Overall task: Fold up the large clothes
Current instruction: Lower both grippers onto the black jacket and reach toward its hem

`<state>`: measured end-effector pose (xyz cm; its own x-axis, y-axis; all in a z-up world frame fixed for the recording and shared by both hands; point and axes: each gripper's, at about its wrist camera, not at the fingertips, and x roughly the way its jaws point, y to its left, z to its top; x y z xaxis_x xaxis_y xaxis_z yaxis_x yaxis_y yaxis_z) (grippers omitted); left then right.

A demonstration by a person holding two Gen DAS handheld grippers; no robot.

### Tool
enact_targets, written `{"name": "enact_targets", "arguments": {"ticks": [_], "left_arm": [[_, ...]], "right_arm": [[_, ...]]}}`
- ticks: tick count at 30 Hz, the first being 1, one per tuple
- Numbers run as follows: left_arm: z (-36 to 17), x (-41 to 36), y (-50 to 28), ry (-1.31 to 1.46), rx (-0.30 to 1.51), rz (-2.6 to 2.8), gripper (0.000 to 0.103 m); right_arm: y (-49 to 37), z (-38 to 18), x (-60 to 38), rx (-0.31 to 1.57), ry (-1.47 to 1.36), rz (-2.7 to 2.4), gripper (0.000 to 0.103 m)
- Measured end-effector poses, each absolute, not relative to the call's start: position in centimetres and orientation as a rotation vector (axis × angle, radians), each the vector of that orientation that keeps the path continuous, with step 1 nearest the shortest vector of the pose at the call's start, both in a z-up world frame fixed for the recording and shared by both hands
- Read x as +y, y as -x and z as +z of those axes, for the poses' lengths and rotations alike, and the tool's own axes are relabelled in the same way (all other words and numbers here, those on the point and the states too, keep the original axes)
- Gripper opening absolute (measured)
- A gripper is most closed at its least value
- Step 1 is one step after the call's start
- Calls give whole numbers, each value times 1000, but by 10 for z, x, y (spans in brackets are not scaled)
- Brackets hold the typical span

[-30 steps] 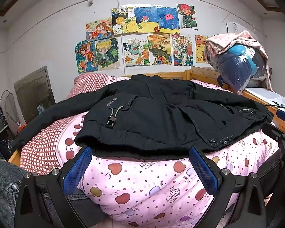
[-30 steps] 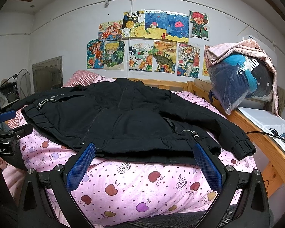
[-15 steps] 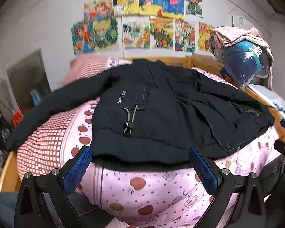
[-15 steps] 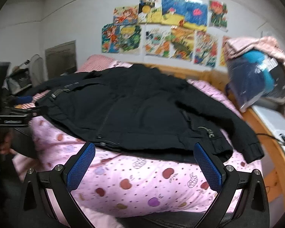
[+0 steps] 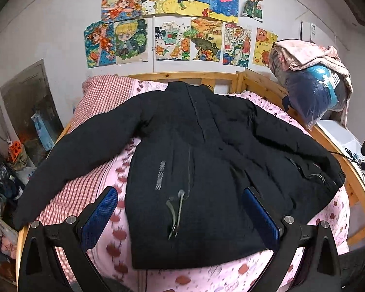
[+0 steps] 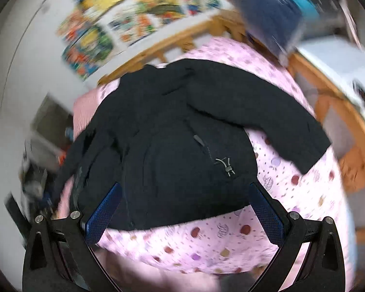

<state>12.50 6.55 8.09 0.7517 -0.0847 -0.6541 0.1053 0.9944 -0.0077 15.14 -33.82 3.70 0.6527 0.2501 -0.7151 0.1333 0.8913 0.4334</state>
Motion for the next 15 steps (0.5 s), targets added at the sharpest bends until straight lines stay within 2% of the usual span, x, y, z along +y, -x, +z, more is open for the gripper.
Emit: {"name": "enact_targets", "arguments": {"ticks": [9, 15], "left_arm": [[65, 27, -216, -59, 767, -176, 103], [42, -8, -298, -53, 810, -230, 103]], "right_arm": [[-229, -59, -357, 1008, -653, -17, 102], [-260, -90, -377, 1001, -798, -53, 102]]}}
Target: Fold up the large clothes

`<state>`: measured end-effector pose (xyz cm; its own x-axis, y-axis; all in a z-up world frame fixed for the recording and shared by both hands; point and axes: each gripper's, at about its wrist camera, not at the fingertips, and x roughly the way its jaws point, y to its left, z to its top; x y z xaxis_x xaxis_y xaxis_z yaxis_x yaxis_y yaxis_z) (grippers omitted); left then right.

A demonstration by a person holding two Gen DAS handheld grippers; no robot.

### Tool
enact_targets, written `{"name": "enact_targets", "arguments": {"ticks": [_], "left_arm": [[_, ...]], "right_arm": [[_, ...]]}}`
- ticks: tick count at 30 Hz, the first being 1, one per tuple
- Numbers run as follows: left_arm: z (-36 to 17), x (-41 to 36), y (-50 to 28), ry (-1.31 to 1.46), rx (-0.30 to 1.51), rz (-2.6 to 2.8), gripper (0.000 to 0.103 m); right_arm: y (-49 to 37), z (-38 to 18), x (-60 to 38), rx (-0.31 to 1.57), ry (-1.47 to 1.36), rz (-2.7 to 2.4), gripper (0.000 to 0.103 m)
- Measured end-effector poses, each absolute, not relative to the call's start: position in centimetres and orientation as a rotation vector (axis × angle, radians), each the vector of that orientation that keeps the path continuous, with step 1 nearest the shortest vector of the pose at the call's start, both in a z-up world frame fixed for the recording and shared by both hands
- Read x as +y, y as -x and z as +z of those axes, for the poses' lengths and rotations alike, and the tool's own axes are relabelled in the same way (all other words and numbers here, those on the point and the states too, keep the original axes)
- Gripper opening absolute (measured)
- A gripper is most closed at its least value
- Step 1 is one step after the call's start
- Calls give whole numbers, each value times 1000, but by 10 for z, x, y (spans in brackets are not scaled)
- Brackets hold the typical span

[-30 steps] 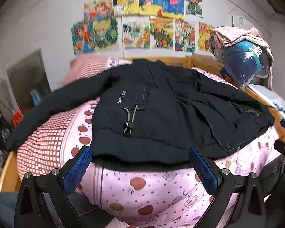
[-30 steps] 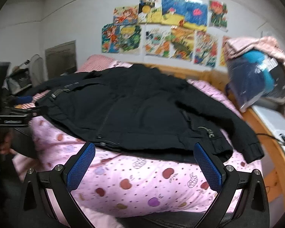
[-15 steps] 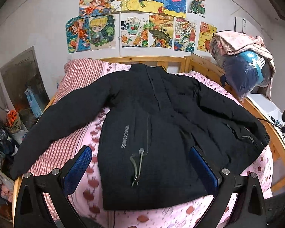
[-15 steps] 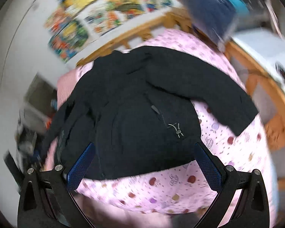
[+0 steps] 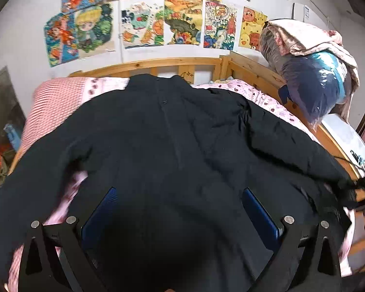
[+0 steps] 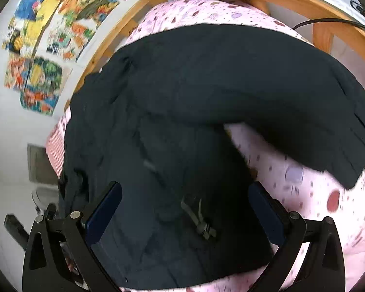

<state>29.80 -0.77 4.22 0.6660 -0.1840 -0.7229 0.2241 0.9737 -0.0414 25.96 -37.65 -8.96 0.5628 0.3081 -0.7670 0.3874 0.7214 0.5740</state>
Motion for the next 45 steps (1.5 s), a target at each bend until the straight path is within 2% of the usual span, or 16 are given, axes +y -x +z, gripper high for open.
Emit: {"name": "enact_targets", "arguments": {"ticks": [3, 6, 11, 18, 20, 23, 28, 31, 36, 41, 45], "left_arm": [[32, -33, -343, -35, 837, -258, 103], [22, -52, -379, 2, 853, -269, 103], [-3, -83, -431, 45, 859, -283, 103], [-48, -103, -473, 72, 897, -309, 103], [-64, -101, -475, 79, 928, -323, 103], [-92, -94, -476, 104, 997, -331, 103], [-118, -79, -455, 125, 974, -361, 103], [-122, -80, -442, 110, 945, -352, 103], [-117, -73, -444, 137, 946, -352, 103], [-91, -44, -448, 279, 931, -342, 103], [-57, -9, -443, 376, 873, -359, 103]], "right_arm": [[-271, -95, -383, 1001, -821, -98, 102], [-275, -111, -397, 975, -965, -135, 102], [-281, -127, -418, 807, -1172, -189, 102], [-320, -119, -438, 694, -1073, -323, 102], [-334, -109, -444, 658, -1016, -362, 99], [-356, -96, -453, 593, -1001, -386, 91], [-387, -72, -460, 566, -892, -468, 46], [-396, -47, -459, 527, -754, -495, 28], [-429, 21, -435, 427, -477, -421, 21], [-474, 82, -371, 394, -218, -190, 21], [-497, 89, -305, 444, -86, 5, 21]]}}
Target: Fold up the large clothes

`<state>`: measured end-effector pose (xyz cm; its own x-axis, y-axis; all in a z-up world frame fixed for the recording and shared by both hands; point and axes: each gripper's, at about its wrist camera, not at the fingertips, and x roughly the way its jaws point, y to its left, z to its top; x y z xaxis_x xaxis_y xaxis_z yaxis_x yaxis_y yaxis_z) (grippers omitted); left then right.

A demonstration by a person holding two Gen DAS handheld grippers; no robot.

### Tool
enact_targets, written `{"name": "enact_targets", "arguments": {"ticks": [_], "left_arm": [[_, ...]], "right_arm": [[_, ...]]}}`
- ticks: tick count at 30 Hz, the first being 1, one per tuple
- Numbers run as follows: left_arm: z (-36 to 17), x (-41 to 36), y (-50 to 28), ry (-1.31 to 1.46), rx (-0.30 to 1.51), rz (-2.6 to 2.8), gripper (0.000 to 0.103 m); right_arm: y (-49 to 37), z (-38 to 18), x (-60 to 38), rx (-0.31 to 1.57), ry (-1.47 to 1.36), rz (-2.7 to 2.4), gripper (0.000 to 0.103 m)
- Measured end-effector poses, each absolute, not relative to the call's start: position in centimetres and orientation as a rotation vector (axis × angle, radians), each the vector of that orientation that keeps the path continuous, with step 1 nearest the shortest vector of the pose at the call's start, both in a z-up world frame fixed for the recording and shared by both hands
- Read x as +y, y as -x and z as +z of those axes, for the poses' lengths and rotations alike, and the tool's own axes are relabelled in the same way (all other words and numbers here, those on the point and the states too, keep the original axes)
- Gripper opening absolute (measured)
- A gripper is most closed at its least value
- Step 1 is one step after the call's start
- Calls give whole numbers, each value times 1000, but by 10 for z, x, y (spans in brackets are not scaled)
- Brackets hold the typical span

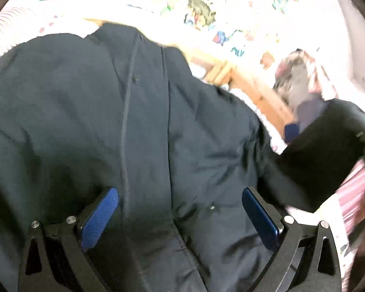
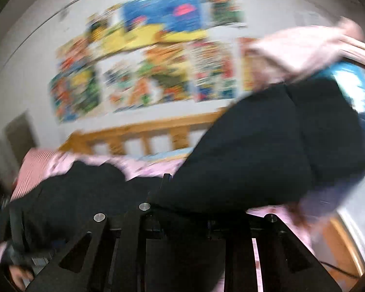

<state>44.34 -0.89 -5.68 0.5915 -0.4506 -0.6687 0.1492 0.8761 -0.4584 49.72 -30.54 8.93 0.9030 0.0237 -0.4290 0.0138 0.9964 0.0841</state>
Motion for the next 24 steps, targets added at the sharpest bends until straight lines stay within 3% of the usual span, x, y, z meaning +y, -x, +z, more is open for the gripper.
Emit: {"name": "enact_targets", "arguments": {"ticks": [7, 15, 17, 19, 21, 24], "left_arm": [[-46, 44, -444, 541, 824, -487, 102], [-82, 15, -474, 713, 888, -708, 102], [-92, 12, -483, 791, 906, -751, 102], [-104, 11, -490, 881, 918, -772, 102], [-118, 10, -497, 946, 940, -765, 102], [-136, 4, -504, 961, 1001, -732, 102]], "right_arm": [[-502, 25, -236, 695, -7, 238, 21], [-483, -29, -216, 854, 93, 282, 23], [-479, -37, -214, 882, 85, 293, 29], [-480, -43, -206, 912, 79, 313, 46], [-472, -53, -200, 941, 79, 340, 53], [-462, -56, -193, 955, 87, 365, 59]]}}
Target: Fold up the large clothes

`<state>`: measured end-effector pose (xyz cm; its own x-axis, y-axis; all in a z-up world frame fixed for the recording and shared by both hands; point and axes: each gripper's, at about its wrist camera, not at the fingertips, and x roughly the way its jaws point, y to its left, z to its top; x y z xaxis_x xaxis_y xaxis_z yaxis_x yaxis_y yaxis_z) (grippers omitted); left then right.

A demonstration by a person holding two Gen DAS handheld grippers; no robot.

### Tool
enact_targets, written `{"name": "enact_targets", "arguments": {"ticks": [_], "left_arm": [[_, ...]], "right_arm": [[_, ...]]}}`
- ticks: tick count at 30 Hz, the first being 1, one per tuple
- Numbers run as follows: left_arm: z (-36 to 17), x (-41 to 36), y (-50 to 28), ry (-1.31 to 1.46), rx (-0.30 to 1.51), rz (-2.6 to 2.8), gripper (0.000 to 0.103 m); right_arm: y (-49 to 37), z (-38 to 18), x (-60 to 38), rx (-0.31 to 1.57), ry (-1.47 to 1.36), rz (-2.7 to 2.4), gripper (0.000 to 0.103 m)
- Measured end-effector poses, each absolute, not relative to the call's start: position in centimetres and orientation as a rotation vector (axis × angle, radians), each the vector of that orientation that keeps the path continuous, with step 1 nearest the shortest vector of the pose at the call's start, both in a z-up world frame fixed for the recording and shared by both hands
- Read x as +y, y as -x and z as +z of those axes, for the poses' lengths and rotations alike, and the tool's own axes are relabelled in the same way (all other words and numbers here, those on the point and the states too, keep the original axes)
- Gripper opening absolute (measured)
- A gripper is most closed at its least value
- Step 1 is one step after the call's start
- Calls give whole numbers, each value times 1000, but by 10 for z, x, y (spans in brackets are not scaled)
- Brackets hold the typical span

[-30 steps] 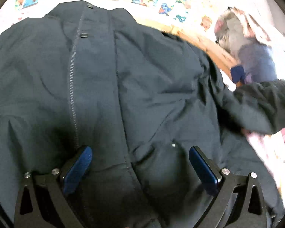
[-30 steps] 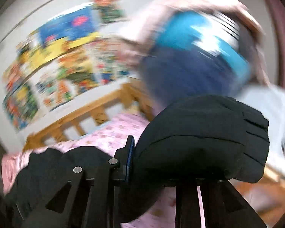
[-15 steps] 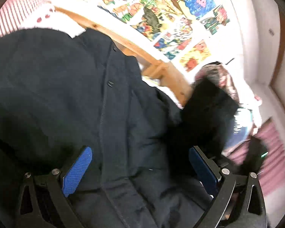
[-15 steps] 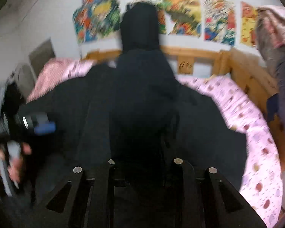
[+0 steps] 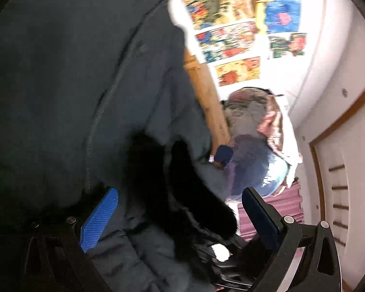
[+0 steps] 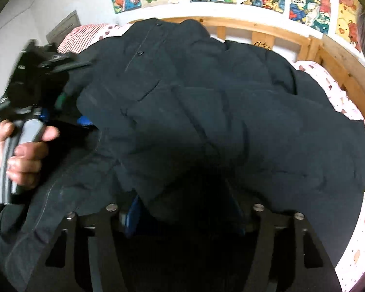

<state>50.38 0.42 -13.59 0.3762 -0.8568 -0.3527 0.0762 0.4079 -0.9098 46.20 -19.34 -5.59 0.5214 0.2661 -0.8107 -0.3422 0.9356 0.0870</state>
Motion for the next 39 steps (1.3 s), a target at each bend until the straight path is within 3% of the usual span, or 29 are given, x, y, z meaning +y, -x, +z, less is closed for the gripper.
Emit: {"name": "enact_targets", "arguments": {"ticks": [11, 14, 19, 21, 26, 30, 34, 39], "left_arm": [[-137, -13, -500, 916, 951, -798, 100], [-138, -11, -500, 899, 958, -760, 78], [-140, -9, -501, 859, 978, -691, 21], [-137, -9, -499, 854, 960, -678, 10], [-89, -2, -484, 745, 824, -622, 6], [-26, 18, -467, 621, 680, -563, 5], [20, 49, -453, 465, 592, -440, 5], [18, 93, -445, 338, 623, -272, 6]], "right_arm": [[-443, -60, -194, 960, 62, 405, 71], [-440, -57, -198, 925, 79, 395, 71], [-415, -49, -211, 895, 38, 369, 71], [-405, -45, -215, 880, 13, 352, 71], [-399, -23, -233, 805, -43, 329, 72], [-388, 8, -258, 657, -135, 300, 90], [-390, 24, -287, 597, -200, 199, 91], [-429, 4, -327, 678, -365, 163, 94]]}}
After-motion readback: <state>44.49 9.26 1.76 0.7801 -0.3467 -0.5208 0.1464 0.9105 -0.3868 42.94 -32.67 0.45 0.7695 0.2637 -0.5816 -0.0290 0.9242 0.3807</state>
